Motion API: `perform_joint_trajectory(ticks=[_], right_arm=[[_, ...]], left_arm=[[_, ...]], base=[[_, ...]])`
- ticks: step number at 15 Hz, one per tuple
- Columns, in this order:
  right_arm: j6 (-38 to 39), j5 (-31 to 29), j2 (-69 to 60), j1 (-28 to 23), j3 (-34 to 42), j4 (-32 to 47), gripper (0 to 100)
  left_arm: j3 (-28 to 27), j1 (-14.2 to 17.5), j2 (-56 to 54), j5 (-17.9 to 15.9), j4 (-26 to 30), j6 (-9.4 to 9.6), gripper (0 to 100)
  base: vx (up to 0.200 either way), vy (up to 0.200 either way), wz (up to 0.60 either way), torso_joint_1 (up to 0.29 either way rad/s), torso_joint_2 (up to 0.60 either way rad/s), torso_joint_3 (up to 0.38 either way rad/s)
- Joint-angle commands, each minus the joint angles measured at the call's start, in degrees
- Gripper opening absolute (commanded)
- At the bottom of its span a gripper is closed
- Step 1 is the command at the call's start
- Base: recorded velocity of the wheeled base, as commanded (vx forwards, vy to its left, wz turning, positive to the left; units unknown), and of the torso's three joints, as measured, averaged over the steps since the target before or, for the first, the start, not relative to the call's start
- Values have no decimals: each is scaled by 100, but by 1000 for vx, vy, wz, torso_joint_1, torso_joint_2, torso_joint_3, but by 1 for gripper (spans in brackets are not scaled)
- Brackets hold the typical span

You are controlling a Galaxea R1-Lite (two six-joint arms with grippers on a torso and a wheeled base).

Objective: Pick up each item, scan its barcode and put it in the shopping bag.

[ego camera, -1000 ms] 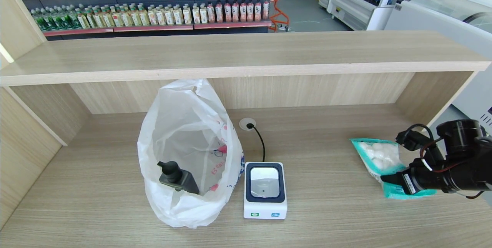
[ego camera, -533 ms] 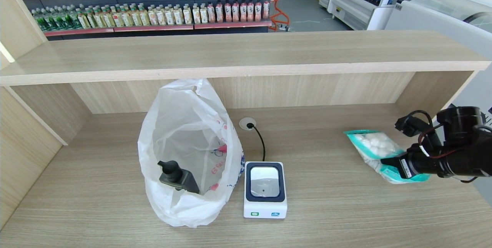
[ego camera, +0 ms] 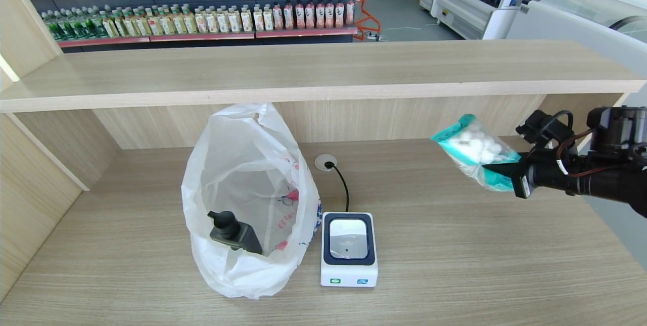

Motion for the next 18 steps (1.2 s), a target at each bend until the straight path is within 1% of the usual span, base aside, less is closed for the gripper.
perform_joint_trajectory(ticks=[1, 4, 6, 8, 9, 10, 12, 14, 15, 16, 17, 18], right_arm=[[-183, 211, -79, 9, 63, -102, 0], [-772, 1002, -114, -26, 80, -392, 0], [-1009, 1617, -246, -44, 142, -454, 0], [-992, 1784, -492, 158, 274, -445, 0], [-1027, 1934, -571, 281, 282, -568, 0], [-1044, 2101, -624, 396, 274, -884, 0], [-1018, 2241, -747, 914, 265, -1781, 0], [-983, 2268, -1020, 1556, 274, -2168, 0], [-1009, 2268, -1090, 1775, 291, -2308, 0], [-1185, 2241, -1160, 2048, 274, -2686, 0], [-1739, 2206, -1072, 2030, 71, -2950, 0], [-2152, 2171, -993, 1969, -131, -2950, 0]], left_arm=[[0, 1, 0, 4, -6, 0, 100], [0, 1, 0, 4, -6, 0, 100], [0, 1, 9, 4, 2, 0, 100], [0, 1, 9, 4, 2, 0, 100], [0, 1, 9, 4, 2, 0, 100], [0, 1, 9, 4, 2, 0, 100], [0, 1, 9, 4, 2, 0, 100], [0, 1, 9, 4, -6, 0, 100], [0, 1, 9, 4, 2, 0, 100], [0, 1, 9, 4, 2, 0, 100], [0, 1, 9, 4, 2, 0, 100], [0, 1, 9, 4, -6, 0, 100]], base=[[0, 0, 0, 0, 0, 0], [0, 0, 0, 0, 0, 0], [0, 0, 0, 0, 0, 0], [0, 0, 0, 0, 0, 0], [0, 0, 0, 0, 0, 0], [0, 0, 0, 0, 0, 0], [0, 0, 0, 0, 0, 0], [0, 0, 0, 0, 0, 0], [0, 0, 0, 0, 0, 0], [0, 0, 0, 0, 0, 0], [0, 0, 0, 0, 0, 0], [0, 0, 0, 0, 0, 0]])
